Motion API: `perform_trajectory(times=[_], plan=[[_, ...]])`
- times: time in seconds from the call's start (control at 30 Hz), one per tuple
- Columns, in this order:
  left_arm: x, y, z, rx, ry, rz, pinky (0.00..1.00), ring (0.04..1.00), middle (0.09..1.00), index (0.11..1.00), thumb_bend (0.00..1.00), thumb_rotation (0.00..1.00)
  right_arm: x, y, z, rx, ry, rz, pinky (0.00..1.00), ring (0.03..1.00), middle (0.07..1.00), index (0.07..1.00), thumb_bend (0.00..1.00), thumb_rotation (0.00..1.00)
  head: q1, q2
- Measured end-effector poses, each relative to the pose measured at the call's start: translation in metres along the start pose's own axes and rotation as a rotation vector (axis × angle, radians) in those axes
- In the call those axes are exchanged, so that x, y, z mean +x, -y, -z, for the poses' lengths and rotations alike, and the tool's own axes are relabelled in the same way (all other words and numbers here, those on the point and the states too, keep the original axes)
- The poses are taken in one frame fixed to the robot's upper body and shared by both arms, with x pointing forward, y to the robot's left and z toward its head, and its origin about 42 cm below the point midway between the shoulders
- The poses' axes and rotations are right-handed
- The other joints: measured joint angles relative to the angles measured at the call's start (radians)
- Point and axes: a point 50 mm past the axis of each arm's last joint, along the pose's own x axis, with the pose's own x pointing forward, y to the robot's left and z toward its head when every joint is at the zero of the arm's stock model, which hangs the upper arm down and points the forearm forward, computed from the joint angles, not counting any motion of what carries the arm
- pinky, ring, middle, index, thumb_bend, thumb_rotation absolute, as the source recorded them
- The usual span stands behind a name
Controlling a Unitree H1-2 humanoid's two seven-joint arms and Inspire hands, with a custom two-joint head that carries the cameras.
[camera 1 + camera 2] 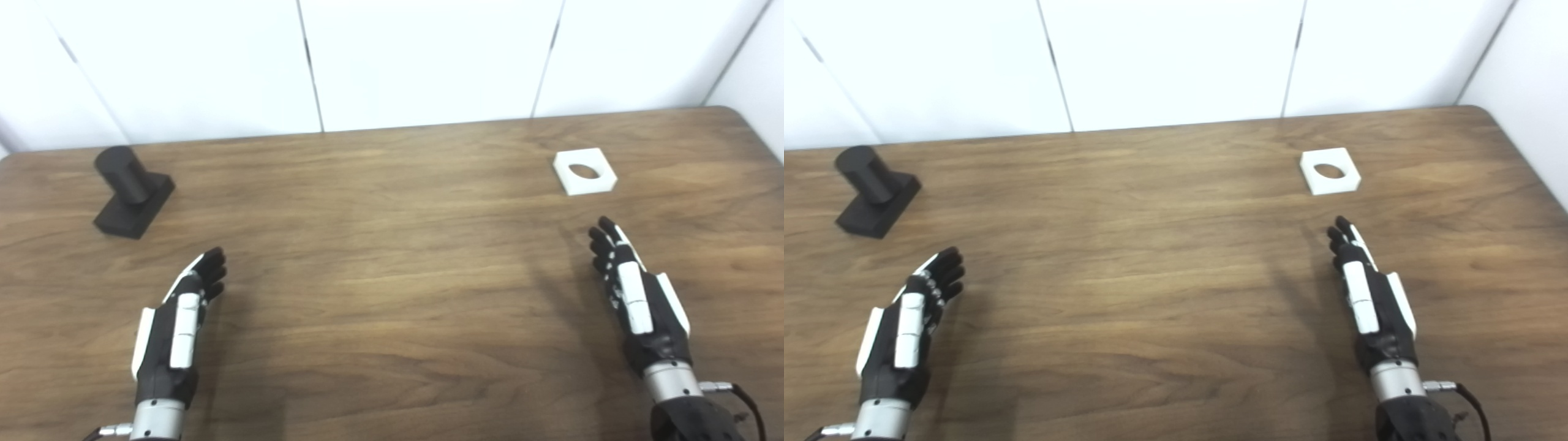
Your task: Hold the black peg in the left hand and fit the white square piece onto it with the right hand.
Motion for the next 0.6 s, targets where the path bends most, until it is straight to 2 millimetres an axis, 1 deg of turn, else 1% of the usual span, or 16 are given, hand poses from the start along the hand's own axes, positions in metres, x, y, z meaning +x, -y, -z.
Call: perform_trajectory(times=[0.1,0.23,0.6], plan=[[0.0000,0.0005,0.0000,-0.001,0.000,0.001,0.89,0.890,0.890,0.854,0.65,0.93,0.0001,0.0005,0.0000,0.000,-0.001,0.000,1.00,0.969,0.940,0.960,0.61,1.00,0.003,-0.002],[0.0000,0.0007,0.0001,-0.002,0.000,-0.001,0.91,0.904,0.905,0.866,0.66,0.92,0.0000,0.0005,-0.0003,0.001,-0.003,-0.004,1.00,0.969,0.945,0.965,0.57,1.00,0.009,-0.002],[0.0000,0.0012,0.0002,-0.002,-0.001,-0.007,0.91,0.923,0.930,0.896,0.67,0.91,0.0002,0.0014,-0.0005,0.028,-0.007,-0.010,1.00,0.988,0.961,0.969,0.56,1.00,0.006,-0.006]])
